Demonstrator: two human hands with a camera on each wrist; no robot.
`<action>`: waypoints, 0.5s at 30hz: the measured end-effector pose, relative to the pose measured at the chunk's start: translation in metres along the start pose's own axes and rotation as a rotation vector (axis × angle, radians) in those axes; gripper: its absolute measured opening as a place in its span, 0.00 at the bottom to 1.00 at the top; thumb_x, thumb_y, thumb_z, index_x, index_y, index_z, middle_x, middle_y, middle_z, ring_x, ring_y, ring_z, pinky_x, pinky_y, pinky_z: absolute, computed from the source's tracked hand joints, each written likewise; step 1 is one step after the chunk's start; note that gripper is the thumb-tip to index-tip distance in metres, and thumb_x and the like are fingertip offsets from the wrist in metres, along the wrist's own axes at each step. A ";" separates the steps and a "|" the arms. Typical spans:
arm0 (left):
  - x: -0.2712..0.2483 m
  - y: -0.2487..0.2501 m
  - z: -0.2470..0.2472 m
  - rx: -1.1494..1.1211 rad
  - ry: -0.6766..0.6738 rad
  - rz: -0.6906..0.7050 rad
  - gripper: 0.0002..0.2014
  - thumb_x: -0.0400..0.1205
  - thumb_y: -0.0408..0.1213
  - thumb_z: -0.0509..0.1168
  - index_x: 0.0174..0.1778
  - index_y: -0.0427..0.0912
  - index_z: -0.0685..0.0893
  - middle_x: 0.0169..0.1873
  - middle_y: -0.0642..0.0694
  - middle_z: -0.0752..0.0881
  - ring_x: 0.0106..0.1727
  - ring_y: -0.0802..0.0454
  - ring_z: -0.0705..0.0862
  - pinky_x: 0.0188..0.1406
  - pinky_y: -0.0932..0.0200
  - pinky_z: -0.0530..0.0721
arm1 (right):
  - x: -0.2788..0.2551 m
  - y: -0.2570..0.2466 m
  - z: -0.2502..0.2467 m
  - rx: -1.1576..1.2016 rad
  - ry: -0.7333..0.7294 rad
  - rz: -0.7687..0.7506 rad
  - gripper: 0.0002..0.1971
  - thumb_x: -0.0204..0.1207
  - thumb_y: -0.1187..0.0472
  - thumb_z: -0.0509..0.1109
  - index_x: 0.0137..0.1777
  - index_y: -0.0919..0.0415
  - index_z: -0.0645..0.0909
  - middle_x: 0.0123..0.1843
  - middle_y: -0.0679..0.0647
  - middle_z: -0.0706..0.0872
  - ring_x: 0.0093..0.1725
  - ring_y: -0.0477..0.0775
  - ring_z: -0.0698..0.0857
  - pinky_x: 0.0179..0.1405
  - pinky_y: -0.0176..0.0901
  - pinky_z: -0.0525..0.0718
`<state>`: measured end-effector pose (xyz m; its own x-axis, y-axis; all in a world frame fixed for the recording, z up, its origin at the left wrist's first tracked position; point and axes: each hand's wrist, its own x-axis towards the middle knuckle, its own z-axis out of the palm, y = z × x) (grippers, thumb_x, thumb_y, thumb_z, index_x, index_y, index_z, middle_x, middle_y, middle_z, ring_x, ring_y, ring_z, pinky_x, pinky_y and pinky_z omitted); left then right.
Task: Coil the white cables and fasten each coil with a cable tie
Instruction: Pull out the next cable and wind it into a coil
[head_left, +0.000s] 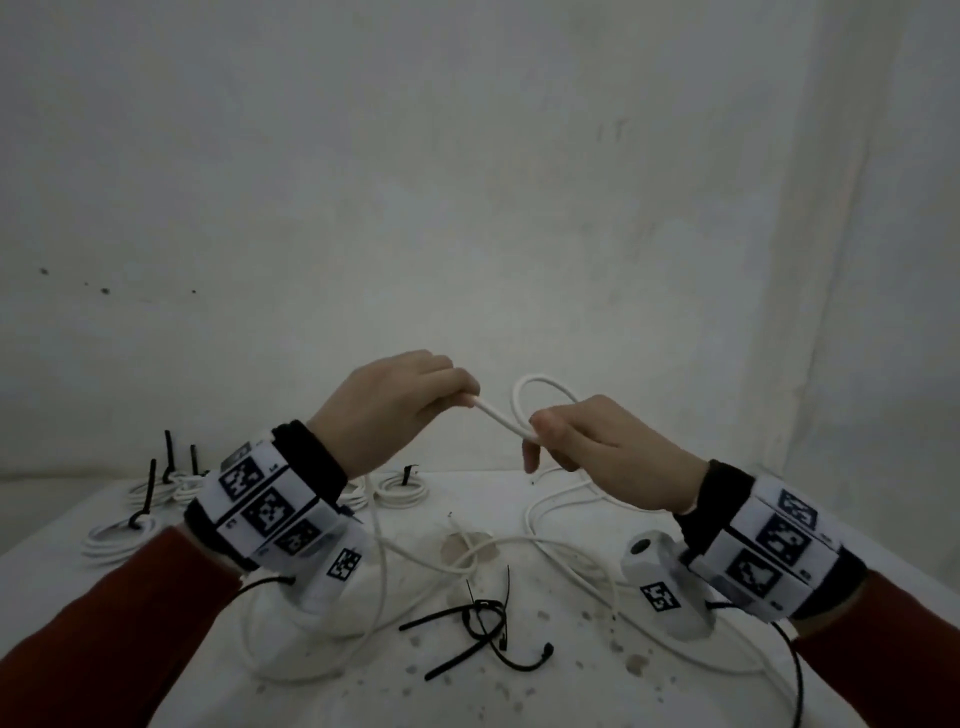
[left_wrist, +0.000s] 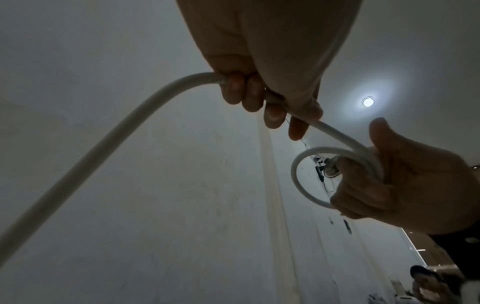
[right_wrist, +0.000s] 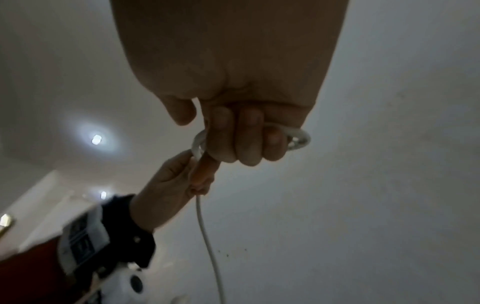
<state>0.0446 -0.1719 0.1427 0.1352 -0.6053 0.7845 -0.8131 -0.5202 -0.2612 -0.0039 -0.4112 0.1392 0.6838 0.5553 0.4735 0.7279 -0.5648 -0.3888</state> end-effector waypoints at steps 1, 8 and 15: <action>0.002 0.002 -0.001 -0.028 0.004 -0.010 0.12 0.86 0.51 0.50 0.50 0.51 0.76 0.36 0.51 0.82 0.38 0.55 0.76 0.28 0.51 0.80 | 0.000 -0.001 0.002 0.112 0.027 0.014 0.30 0.83 0.41 0.50 0.34 0.59 0.85 0.22 0.46 0.69 0.24 0.46 0.68 0.28 0.34 0.66; 0.017 0.004 -0.004 -0.189 0.130 -0.117 0.17 0.86 0.50 0.54 0.50 0.43 0.83 0.35 0.52 0.84 0.34 0.60 0.78 0.35 0.63 0.76 | 0.001 -0.014 0.000 0.671 0.162 0.064 0.29 0.81 0.46 0.53 0.18 0.54 0.74 0.16 0.47 0.63 0.19 0.47 0.58 0.23 0.39 0.56; 0.013 -0.001 0.005 -0.345 0.240 -0.364 0.11 0.86 0.43 0.55 0.49 0.49 0.82 0.26 0.59 0.75 0.25 0.60 0.71 0.26 0.68 0.69 | -0.002 -0.030 -0.019 1.210 0.357 -0.073 0.25 0.84 0.52 0.49 0.28 0.55 0.79 0.21 0.48 0.50 0.21 0.48 0.49 0.22 0.41 0.52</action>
<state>0.0502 -0.1819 0.1501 0.3424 -0.2478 0.9063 -0.8817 -0.4180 0.2188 -0.0281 -0.4073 0.1649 0.7254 0.2599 0.6373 0.4736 0.4834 -0.7362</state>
